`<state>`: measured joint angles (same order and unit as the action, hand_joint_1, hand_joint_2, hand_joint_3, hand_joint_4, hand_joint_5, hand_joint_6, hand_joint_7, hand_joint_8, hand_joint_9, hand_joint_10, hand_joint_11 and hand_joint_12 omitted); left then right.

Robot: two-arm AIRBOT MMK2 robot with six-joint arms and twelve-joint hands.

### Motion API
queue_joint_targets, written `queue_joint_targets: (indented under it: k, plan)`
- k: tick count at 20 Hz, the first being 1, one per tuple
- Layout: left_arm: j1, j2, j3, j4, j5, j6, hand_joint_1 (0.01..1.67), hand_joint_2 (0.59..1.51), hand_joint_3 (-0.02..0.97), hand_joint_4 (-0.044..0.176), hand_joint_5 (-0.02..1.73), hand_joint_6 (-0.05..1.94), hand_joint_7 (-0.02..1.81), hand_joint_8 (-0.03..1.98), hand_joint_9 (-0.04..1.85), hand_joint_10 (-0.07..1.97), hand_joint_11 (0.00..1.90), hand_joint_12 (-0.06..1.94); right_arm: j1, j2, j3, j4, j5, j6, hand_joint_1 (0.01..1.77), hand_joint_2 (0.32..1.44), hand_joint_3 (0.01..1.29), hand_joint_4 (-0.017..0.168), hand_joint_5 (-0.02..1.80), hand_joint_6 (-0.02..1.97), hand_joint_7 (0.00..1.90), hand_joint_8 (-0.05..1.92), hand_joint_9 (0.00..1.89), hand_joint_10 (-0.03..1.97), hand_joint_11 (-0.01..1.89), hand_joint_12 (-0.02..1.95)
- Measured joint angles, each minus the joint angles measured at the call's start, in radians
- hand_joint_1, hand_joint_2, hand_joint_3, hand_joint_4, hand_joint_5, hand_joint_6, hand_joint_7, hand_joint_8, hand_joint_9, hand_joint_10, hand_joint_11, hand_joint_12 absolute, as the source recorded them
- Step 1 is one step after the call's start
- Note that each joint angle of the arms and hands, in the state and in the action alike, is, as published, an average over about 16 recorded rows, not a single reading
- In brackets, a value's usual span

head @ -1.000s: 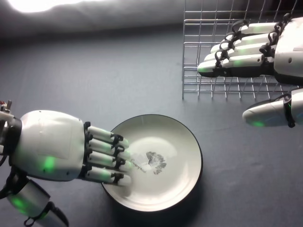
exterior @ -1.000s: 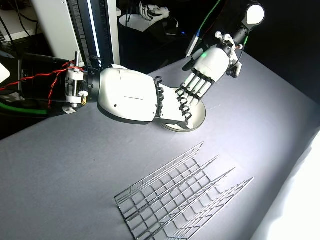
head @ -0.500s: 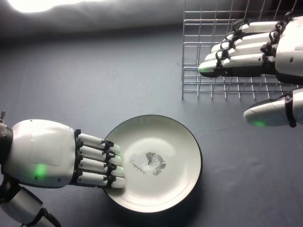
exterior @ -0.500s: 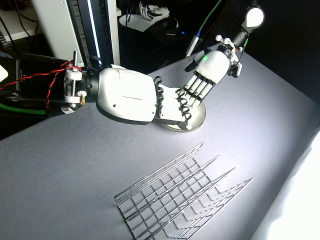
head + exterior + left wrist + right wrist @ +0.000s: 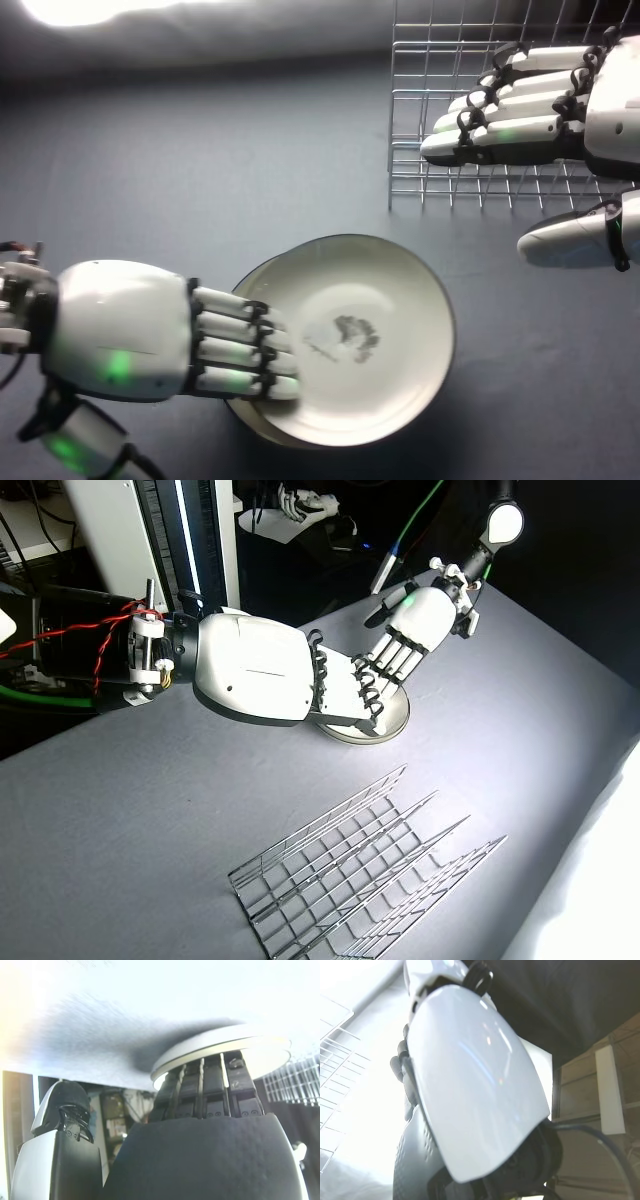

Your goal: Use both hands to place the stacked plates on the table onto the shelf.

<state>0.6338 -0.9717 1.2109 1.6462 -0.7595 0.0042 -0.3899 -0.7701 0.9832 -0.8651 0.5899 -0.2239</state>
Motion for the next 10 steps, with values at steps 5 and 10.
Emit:
queue_joint_targets:
  k: [5, 10]
  plan:
    - [-0.018, -0.047, 0.004, -0.001, 0.016, 0.002, 0.02, 1.179, 0.006, -0.011, 0.01, -0.03, 0.01, -0.01, 0.04, 0.0, 0.02, 0.1, -0.002, -0.007, 0.025, -0.059, 0.037, -0.021, 0.06, 1.31, 0.01, 0.0, 0.19, 0.01, 0.21, 0.01, 0.21, 0.01, 0.02, 0.58]
    - [-0.041, -0.087, 0.013, 0.008, 0.025, 0.002, 0.02, 1.18, 0.006, -0.011, 0.01, -0.04, 0.0, -0.02, 0.04, 0.0, 0.03, 0.08, 0.0, -0.025, 0.065, -0.144, 0.09, -0.059, 0.34, 1.24, 0.01, 0.002, 0.17, 0.01, 0.18, 0.01, 0.18, 0.01, 0.02, 0.56]
